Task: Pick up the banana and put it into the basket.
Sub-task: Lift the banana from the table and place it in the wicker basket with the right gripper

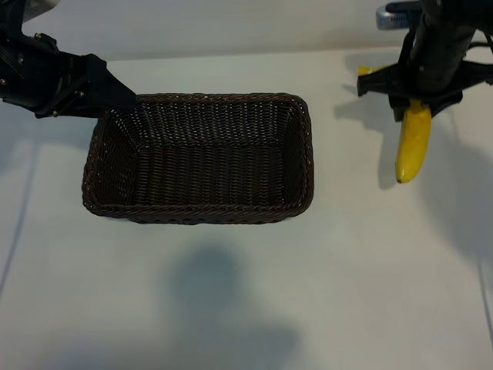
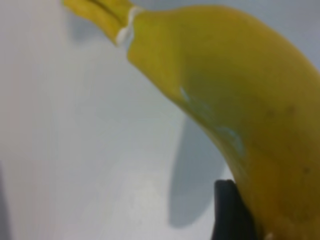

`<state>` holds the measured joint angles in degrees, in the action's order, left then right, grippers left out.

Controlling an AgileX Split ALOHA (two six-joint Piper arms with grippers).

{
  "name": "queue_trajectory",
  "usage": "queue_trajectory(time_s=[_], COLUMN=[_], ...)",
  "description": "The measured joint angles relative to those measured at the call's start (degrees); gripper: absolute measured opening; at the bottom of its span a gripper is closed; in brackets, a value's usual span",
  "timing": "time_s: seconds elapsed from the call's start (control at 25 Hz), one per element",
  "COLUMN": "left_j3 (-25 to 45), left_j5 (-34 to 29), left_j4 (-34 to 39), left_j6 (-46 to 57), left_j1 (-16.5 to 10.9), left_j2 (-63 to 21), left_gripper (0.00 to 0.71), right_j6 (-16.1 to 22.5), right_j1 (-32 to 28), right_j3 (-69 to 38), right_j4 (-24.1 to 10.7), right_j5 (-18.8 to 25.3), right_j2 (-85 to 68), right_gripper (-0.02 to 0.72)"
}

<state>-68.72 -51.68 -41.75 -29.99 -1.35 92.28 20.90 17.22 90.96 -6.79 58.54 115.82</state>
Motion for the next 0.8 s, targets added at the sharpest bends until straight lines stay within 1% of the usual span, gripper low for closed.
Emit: queue_trajectory(time_s=[0.2,0.36,0.44,0.64,0.8], left_j3=[0.0,0.0,0.0,0.0,0.0], left_j5=[0.1,0.1,0.1,0.1,0.1], left_j4=[0.0,0.0,0.0,0.0,0.0], left_j6=[0.0,0.0,0.0,-0.1,-0.1], left_j1=[0.0,0.0,0.0,0.0,0.0], left_j2=[0.0,0.0,0.0,0.0,0.0], left_gripper=[0.6,0.6,0.6,0.6,0.6], right_j6=[-1.2,-4.1,-4.9,-5.1,-5.1], right_j1=[0.1,0.8,1.5,3.2,5.8], right_j3=[2.5,2.6,2.9,5.9,9.1], right_j4=[1.1,2.7,3.2,3.4,3.4], right_j5=[1.7,2.4,2.9,4.7,6.9], right_j2=[0.0,0.0,0.0,0.0,0.0], right_gripper=[0.421,0.421,0.421,0.421,0.421])
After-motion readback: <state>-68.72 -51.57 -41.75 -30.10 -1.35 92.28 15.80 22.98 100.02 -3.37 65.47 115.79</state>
